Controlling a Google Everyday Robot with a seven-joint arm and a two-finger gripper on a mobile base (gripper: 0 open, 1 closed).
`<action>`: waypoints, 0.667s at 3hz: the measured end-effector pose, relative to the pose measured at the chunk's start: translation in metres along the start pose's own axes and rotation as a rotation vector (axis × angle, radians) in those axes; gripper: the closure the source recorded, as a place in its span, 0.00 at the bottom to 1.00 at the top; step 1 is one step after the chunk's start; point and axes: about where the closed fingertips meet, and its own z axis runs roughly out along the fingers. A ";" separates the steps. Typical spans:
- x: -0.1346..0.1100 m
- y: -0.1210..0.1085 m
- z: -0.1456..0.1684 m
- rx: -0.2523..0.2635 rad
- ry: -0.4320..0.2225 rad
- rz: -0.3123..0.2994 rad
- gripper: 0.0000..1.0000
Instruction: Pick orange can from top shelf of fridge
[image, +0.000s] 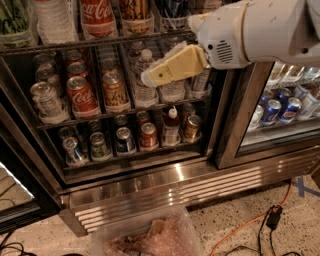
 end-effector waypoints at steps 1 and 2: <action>0.000 0.000 0.000 0.000 0.000 0.000 0.00; -0.005 -0.001 0.021 0.014 -0.066 0.032 0.00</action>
Offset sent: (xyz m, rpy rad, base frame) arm 0.0607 0.0703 -0.0207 0.3443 -0.0635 -0.0592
